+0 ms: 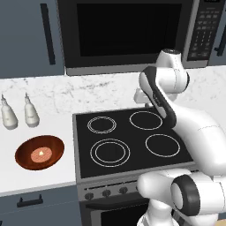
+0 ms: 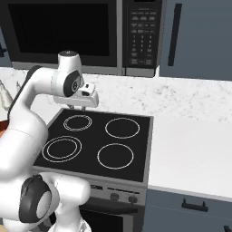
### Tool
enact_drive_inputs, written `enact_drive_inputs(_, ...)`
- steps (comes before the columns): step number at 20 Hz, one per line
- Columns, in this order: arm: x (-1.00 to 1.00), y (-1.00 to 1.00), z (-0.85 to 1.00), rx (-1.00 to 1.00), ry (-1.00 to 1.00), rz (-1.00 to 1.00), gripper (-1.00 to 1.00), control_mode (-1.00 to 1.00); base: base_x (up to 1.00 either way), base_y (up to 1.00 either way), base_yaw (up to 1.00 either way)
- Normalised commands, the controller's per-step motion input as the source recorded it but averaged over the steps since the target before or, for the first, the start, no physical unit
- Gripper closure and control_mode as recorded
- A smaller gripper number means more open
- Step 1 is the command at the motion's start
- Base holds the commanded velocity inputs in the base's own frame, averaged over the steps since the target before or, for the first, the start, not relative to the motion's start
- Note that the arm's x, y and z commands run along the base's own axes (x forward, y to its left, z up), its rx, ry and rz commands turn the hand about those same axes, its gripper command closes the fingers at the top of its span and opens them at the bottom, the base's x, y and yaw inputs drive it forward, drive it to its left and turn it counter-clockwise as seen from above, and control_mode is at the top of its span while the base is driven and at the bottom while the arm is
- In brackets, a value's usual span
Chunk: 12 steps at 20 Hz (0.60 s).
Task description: Open the microwave, place the bowl with waffle inside the microwave, then close the microwave door and turn it on.
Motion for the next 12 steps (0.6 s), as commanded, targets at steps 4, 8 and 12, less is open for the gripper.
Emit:
enact_drive_inputs(4,-0.41,-0.16,0.08,0.02,-0.18,-0.08,-1.0,-1.0,0.0,0.0,0.0)
enact_drive_inputs(8,-0.24,-0.78,0.51,0.06,-0.84,-0.08,-1.0,-1.0,0.0,0.0,0.0)
enact_drive_inputs(12,-0.21,-0.46,0.35,-0.08,-0.97,-0.03,-1.0,-1.0,0.0,0.0,0.0)
